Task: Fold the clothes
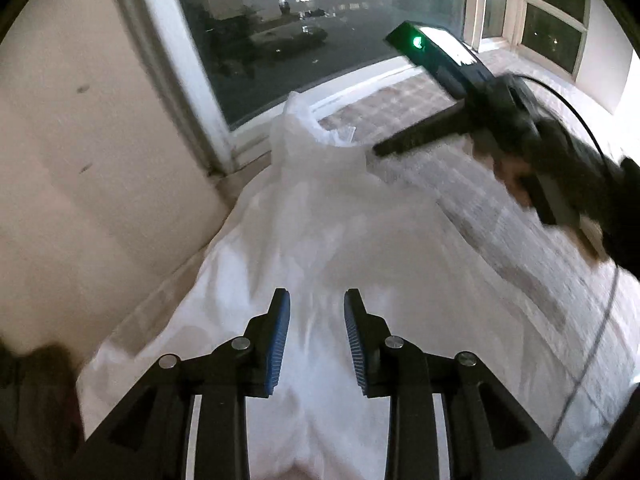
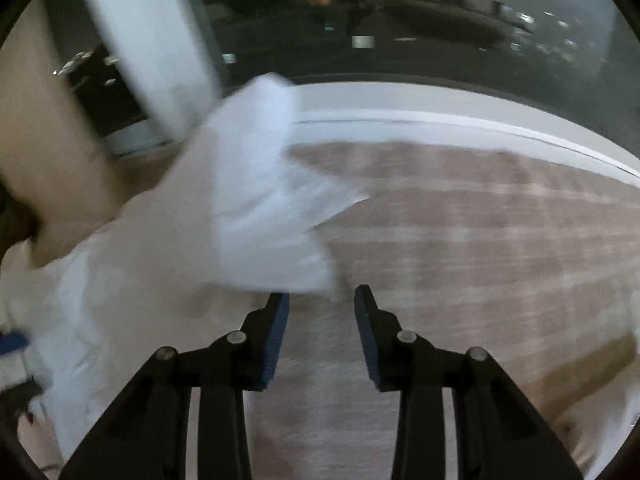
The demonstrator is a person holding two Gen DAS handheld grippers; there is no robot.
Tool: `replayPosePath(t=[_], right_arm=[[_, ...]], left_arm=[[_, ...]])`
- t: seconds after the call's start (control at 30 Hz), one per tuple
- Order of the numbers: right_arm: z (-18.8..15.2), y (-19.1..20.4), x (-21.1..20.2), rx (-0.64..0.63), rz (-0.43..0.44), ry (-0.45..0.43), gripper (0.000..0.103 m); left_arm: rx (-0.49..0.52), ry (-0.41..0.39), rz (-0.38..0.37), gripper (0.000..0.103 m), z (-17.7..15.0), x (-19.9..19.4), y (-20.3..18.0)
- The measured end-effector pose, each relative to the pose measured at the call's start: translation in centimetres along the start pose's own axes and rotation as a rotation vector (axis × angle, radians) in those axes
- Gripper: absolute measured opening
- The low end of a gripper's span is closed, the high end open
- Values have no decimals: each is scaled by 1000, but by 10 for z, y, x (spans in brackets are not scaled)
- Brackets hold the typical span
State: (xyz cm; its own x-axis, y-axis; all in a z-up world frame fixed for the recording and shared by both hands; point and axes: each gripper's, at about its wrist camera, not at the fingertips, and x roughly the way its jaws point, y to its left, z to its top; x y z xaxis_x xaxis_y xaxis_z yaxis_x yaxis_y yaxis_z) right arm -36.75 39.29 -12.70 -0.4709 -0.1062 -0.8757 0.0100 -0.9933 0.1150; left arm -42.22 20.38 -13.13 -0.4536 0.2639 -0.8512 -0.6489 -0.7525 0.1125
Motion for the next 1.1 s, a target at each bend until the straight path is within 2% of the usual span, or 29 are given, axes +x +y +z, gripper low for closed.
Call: replayPosePath(t=[0.07, 0.17, 0.2, 0.3, 0.4, 0.47, 0.57, 0.67, 0.7, 0.8, 0.9, 0.97, 1.03, 1.1], right_arm=[[-2, -10, -17, 55, 44, -12, 34], [-22, 1, -53, 2, 174, -67, 34], [-35, 12, -59, -39, 224, -53, 34], [-74, 43, -65, -125, 297, 18, 34], [-117, 64, -80, -184, 311, 78, 34], [-147, 68, -101, -202, 309, 93, 34], [-181, 64, -143, -189, 327, 88, 36], [-220, 61, -181, -196, 312, 82, 53], [-233, 61, -190, -201, 298, 86, 58], [-282, 60, -199, -186, 237, 141, 58], [-317, 55, -194, -107, 212, 187, 58], [-336, 54, -193, -52, 205, 202, 58], [-348, 70, -200, -82, 229, 183, 58], [-356, 99, -206, -185, 244, 149, 58]], left_arm=[[-45, 6, 28, 28, -20, -23, 11], [-145, 25, 52, 28, -58, -46, 28], [-171, 33, 55, 27, -72, -56, 31], [-251, 56, 64, 28, -116, -85, 38], [-330, 80, 73, 28, -160, -115, 45], [-347, 87, 52, 28, -186, -137, 32], [-394, 97, -74, 32, -217, -149, 7], [-465, 110, -246, 34, -247, -145, -26], [-474, 122, -279, 34, -253, -139, -37], [-496, 156, -356, 34, -269, -124, -66], [-509, 179, -391, 36, -274, -112, -82], [-481, 189, -370, 38, -276, -111, -88], [-454, 190, -341, 38, -277, -113, -90], [-447, 186, -325, 38, -281, -120, -89]])
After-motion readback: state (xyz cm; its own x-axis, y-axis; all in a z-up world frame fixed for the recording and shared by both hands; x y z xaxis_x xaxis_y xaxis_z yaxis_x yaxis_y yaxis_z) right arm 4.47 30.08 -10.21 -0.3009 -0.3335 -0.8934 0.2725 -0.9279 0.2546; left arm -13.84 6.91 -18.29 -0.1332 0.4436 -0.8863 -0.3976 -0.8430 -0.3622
